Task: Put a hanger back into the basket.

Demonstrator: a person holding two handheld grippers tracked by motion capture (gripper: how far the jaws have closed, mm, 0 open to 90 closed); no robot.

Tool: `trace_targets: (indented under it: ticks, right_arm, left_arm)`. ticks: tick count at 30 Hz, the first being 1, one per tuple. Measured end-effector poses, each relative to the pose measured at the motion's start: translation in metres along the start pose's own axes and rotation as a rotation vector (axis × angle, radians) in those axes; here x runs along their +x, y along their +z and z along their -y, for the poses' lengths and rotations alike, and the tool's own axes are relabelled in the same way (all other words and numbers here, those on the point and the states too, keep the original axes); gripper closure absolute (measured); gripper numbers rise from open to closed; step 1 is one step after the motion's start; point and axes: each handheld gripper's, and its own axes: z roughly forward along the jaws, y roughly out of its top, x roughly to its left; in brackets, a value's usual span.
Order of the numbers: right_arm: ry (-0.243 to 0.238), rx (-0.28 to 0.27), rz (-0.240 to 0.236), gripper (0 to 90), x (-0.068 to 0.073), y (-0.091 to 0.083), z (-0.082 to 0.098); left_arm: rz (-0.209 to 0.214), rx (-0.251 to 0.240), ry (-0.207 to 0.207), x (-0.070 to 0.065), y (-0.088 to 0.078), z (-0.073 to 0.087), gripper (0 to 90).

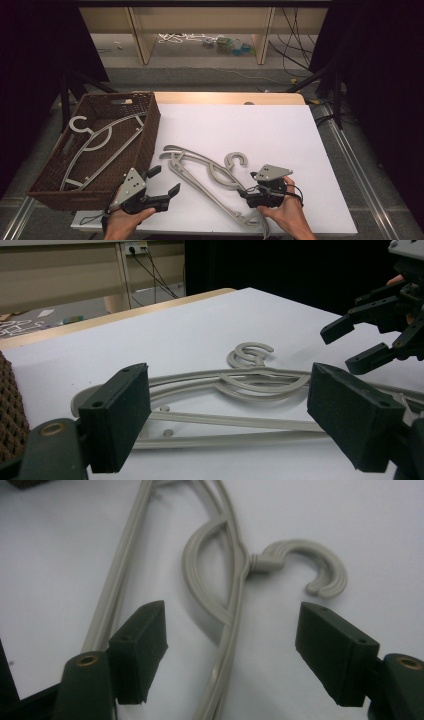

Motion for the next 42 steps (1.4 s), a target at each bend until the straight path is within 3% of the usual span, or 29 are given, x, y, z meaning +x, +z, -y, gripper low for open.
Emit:
trace_targets:
  ticks: [2, 3, 6, 11, 17, 21, 26, 27, 33, 35, 37, 38, 41, 42]
  right_arm:
    - [0.014, 0.029, 0.0, 34.1, 0.0, 0.003, 0.0]
    - [0.018, 0.078, -0.007, 36.1, -0.001, 0.007, -0.001]
    - [0.012, 0.086, 0.003, 39.3, -0.002, 0.014, -0.001]
    - [0.016, 0.179, -0.032, 48.4, -0.003, 0.027, -0.004]
    - [0.025, 0.189, -0.036, 60.4, -0.008, 0.034, -0.003]
    - [0.052, 0.239, -0.036, 65.1, -0.007, 0.036, -0.005]
    - [0.032, 0.252, -0.058, 71.7, -0.009, 0.041, -0.005]
    - [0.052, 0.261, -0.054, 72.8, -0.007, 0.041, -0.006]
    - [0.053, 0.266, -0.028, 74.8, -0.006, 0.039, -0.011]
    - [0.067, 0.254, -0.02, 75.4, -0.007, 0.037, -0.012]
    - [0.082, 0.243, -0.011, 75.8, -0.007, 0.035, -0.014]
    - [0.067, 0.227, -0.011, 76.3, -0.008, 0.034, -0.015]
    - [0.08, 0.2, -0.009, 78.0, -0.008, 0.031, -0.016]
    - [0.109, 0.205, -0.014, 78.6, -0.008, 0.028, -0.017]
  left_arm:
    - [0.008, -0.001, -0.002, 0.0, 0.001, 0.0, 17.4]
    - [0.006, 0.007, 0.001, 0.0, 0.001, 0.0, 17.3]
    - [0.01, 0.009, 0.002, -0.001, 0.002, 0.001, 17.3]
    - [0.011, 0.01, 0.003, 0.0, 0.001, 0.001, 17.3]
    - [0.015, 0.011, -0.001, -0.001, 0.002, 0.001, 17.3]
    - [0.021, 0.017, 0.005, -0.001, 0.003, 0.001, 17.2]
    - [0.027, 0.022, -0.006, -0.002, 0.003, 0.002, 17.2]
    - [0.027, 0.024, -0.004, -0.002, 0.003, 0.002, 17.2]
    - [0.031, 0.024, 0.002, -0.002, 0.003, 0.002, 17.3]
    - [0.031, 0.023, -0.01, -0.002, 0.003, 0.002, 17.3]
    - [0.033, 0.024, 0.009, -0.002, 0.003, 0.002, 17.3]
    - [0.032, 0.025, 0.008, -0.002, 0.003, 0.002, 17.3]
    - [0.03, 0.024, -0.01, -0.002, 0.003, 0.002, 17.3]
    - [0.031, 0.024, -0.009, -0.002, 0.003, 0.002, 17.3]
